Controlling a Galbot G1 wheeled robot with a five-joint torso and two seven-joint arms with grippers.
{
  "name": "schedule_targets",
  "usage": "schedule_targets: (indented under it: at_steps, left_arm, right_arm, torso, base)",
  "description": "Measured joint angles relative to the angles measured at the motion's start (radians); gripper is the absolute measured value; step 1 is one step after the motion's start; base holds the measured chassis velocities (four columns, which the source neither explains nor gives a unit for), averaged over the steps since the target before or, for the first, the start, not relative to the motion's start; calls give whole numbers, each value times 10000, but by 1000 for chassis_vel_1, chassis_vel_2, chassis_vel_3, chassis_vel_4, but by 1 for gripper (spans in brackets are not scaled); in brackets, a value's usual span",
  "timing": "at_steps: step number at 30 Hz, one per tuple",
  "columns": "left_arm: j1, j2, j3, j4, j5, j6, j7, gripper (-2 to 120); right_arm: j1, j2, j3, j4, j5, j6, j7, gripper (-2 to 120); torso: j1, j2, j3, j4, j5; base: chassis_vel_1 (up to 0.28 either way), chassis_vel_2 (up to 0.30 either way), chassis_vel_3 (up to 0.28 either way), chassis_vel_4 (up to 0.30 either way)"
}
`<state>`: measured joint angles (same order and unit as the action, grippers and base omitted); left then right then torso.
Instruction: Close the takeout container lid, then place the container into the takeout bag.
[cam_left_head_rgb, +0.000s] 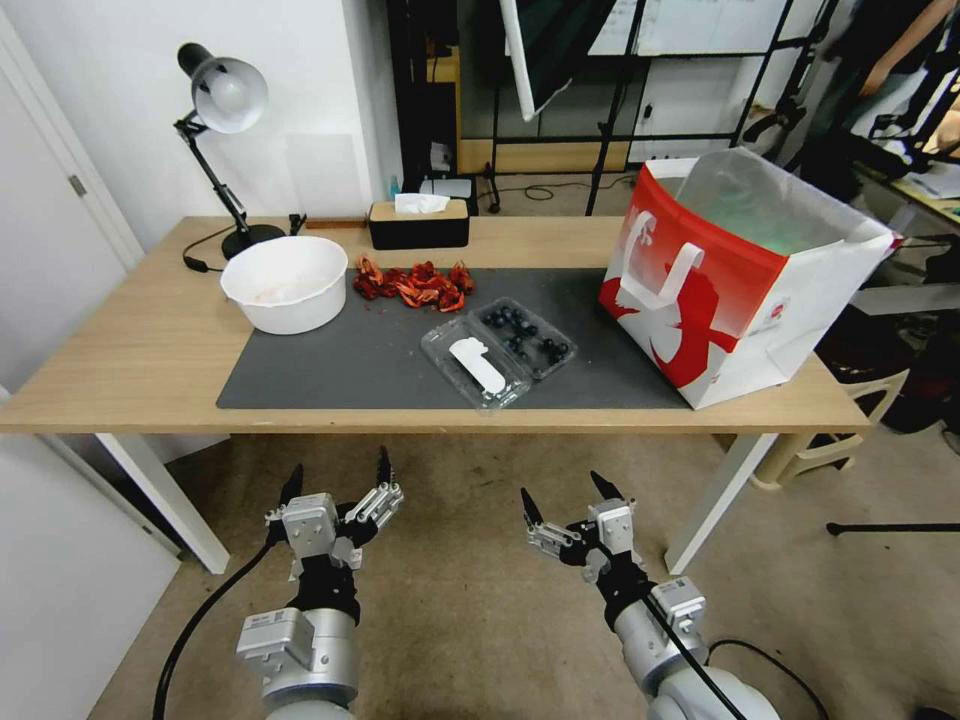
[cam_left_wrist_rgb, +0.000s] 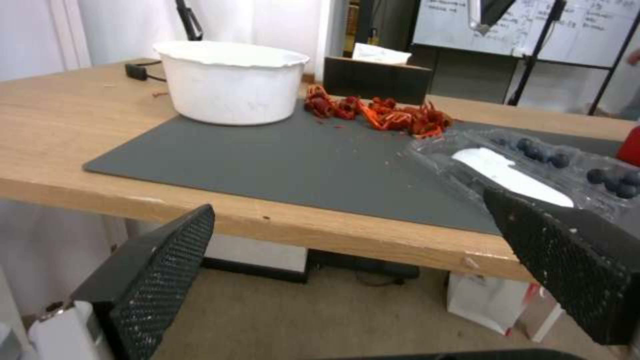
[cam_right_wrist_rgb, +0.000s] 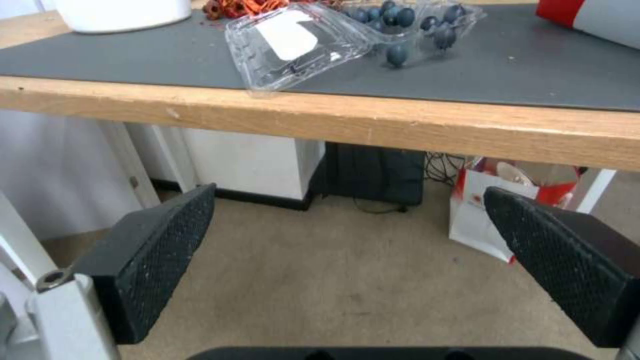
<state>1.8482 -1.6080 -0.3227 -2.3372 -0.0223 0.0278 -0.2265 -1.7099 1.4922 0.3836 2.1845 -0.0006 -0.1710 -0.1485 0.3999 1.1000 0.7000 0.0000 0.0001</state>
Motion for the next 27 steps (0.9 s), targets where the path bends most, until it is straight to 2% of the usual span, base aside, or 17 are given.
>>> schedule_targets:
  at_steps: [21,27]
  left_arm:
    - [-67,-28,-359,363,61,-142,679,100]
    - [-192,-18,-417,579,61,-240,1020,100]
  right_arm:
    - [1715,-654,377,-242,951,-348,-40,100]
    - [2180,-916,628,-192,1929,-651,121,100]
  torso:
    - [1,0,0,1,0]
    - [1,-1,0,0,0]
  base:
    - [0,0,0,0]
    - [0,0,0,0]
